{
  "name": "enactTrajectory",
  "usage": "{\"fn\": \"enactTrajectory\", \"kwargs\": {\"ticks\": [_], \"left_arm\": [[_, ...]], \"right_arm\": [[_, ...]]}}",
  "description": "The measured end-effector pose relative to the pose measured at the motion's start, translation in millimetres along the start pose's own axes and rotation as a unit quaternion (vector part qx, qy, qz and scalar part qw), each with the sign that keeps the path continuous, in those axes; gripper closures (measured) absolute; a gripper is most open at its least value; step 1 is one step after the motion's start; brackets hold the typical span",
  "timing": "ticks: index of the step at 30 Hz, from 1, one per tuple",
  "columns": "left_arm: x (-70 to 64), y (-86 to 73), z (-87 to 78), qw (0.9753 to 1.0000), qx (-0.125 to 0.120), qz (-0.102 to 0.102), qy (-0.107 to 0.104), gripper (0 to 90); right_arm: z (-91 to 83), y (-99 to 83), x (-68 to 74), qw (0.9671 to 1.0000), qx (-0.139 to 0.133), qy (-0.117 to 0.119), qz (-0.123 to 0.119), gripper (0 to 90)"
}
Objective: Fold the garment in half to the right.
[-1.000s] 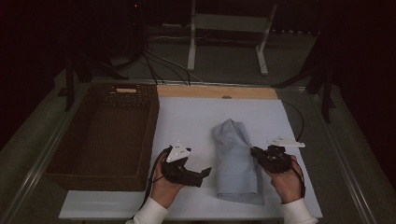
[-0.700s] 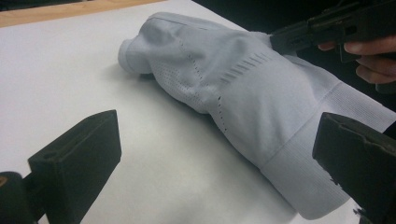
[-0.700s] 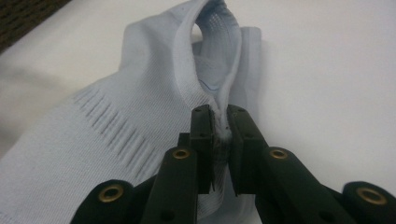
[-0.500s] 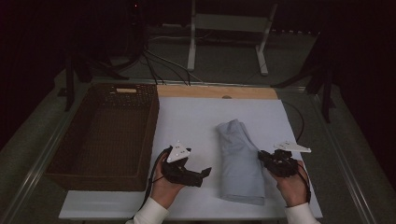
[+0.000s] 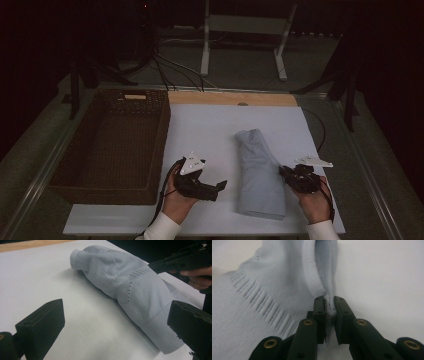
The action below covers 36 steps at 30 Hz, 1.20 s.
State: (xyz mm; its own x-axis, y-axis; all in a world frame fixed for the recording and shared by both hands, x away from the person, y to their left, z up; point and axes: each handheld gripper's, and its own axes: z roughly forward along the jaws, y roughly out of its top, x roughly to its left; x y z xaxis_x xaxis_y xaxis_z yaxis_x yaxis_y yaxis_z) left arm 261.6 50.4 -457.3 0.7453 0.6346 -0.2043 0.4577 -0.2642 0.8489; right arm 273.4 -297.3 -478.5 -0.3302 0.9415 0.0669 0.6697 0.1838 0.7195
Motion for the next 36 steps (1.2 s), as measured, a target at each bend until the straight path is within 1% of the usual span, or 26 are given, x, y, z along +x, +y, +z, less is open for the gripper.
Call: {"fn": "enactTrajectory", "kwargs": {"ticks": [6, 8, 11, 14, 17, 20, 21, 22, 23, 24, 25, 26, 27, 28, 29, 33, 36], "left_arm": [[-6.5, 0.4, 7.1, 0.9999, 0.007, 0.002, -0.008, 2.4], [-9.3, 0.5, 10.5, 0.9999, 0.014, 0.004, -0.010, 3.3], [-13.1, -0.2, 16.8, 0.9996, 0.020, 0.001, -0.018, 4.9], [-15.0, -1.1, 24.7, 0.9995, 0.024, -0.001, -0.021, 6.0], [-15.3, -0.6, 33.1, 0.9994, 0.026, -0.010, -0.022, 8.1], [-15.7, 1.5, 41.7, 0.9992, 0.026, -0.022, -0.022, 12.1], [-15.7, 1.5, 41.7, 0.9992, 0.026, -0.022, -0.022, 13.0], [-16.4, 3.1, 48.2, 0.9989, 0.026, -0.029, -0.025, 14.4], [-16.4, 3.1, 48.2, 0.9989, 0.026, -0.029, -0.025, 14.8], [-17.1, 3.7, 52.0, 0.9988, 0.026, -0.032, -0.027, 14.8], [-17.4, 3.9, 54.2, 0.9987, 0.027, -0.032, -0.029, 15.4], [-19.2, 4.6, 59.8, 0.9985, 0.030, -0.032, -0.031, 15.5], [-19.2, 4.6, 59.8, 0.9985, 0.030, -0.032, -0.031, 15.6], [-21.7, 5.2, 64.8, 0.9984, 0.032, -0.031, -0.035, 15.6], [-21.7, 5.2, 64.8, 0.9984, 0.032, -0.031, -0.035, 15.7], [-25.9, 7.5, 73.4, 0.9984, 0.032, -0.030, -0.036, 15.9], [-29.4, 9.0, 80.0, 0.9984, 0.038, -0.025, -0.035, 16.3]], "right_arm": [[6.9, -1.3, -1.3, 1.0000, 0.007, -0.005, 0.000, 81.3], [8.3, -1.6, -1.1, 1.0000, 0.008, -0.006, 0.000, 81.3], [8.7, -1.7, -1.2, 0.9999, 0.008, -0.006, -0.001, 81.3], [8.8, -2.0, -1.5, 0.9999, 0.008, -0.006, 0.000, 81.3], [8.6, -2.2, -1.4, 0.9999, 0.008, -0.006, 0.000, 81.3], [8.2, -3.0, -1.6, 1.0000, 0.008, -0.006, 0.000, 81.2], [8.2, -3.0, -1.6, 1.0000, 0.008, -0.006, 0.000, 81.2], [7.9, -3.4, -1.7, 1.0000, 0.007, -0.006, 0.000, 81.2], [7.9, -3.4, -1.7, 1.0000, 0.007, -0.006, 0.000, 81.2], [7.8, -3.5, -1.6, 1.0000, 0.007, -0.006, 0.000, 81.2], [7.7, -3.5, -1.4, 1.0000, 0.007, -0.006, -0.001, 81.1], [7.4, -3.6, -0.9, 1.0000, 0.006, -0.007, -0.002, 81.1], [7.4, -3.6, -0.9, 1.0000, 0.006, -0.007, -0.002, 81.1], [7.2, -3.7, -0.6, 1.0000, 0.005, -0.007, -0.004, 81.1], [7.2, -3.7, -0.6, 1.0000, 0.005, -0.007, -0.004, 81.1], [6.6, -3.8, -0.5, 1.0000, 0.004, -0.007, -0.005, 81.1], [5.7, -3.8, 0.1, 1.0000, 0.002, -0.006, -0.004, 81.0]]}}
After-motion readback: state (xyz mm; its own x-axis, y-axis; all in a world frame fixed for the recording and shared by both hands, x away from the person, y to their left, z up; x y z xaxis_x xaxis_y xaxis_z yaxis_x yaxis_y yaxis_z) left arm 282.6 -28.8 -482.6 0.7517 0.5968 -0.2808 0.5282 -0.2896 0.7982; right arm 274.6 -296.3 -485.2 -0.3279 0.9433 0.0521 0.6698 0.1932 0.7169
